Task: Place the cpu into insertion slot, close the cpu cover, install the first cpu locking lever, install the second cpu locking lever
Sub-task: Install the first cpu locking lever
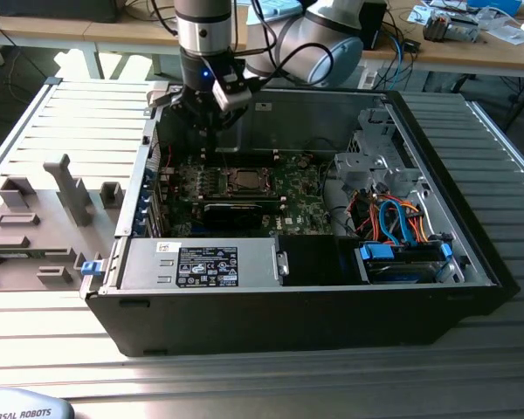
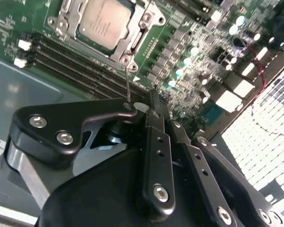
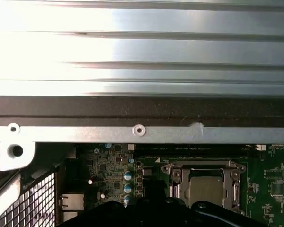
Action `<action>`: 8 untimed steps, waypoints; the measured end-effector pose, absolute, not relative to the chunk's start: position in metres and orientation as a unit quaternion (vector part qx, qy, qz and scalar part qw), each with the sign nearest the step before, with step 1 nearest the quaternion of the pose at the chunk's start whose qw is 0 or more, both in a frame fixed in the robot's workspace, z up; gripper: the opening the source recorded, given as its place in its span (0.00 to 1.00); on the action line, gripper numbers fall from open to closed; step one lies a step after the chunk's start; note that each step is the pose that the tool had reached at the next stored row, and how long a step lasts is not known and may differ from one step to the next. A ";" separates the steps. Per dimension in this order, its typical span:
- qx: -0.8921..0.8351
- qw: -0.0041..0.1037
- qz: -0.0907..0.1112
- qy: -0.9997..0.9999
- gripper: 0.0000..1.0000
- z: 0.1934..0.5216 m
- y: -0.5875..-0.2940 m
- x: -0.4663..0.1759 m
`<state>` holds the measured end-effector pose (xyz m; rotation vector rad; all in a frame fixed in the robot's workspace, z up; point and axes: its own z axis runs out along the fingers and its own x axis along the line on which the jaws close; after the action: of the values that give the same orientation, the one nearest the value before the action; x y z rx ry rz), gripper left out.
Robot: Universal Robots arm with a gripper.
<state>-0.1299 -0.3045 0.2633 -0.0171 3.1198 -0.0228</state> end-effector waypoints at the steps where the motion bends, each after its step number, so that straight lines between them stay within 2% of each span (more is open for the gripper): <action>1: -0.005 0.011 -0.007 1.000 0.11 0.263 -0.303 -0.130; 8: -0.005 0.011 -0.008 1.000 0.11 0.263 -0.300 -0.126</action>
<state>-0.1257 -0.3000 0.2632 -0.0171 3.1199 -0.0262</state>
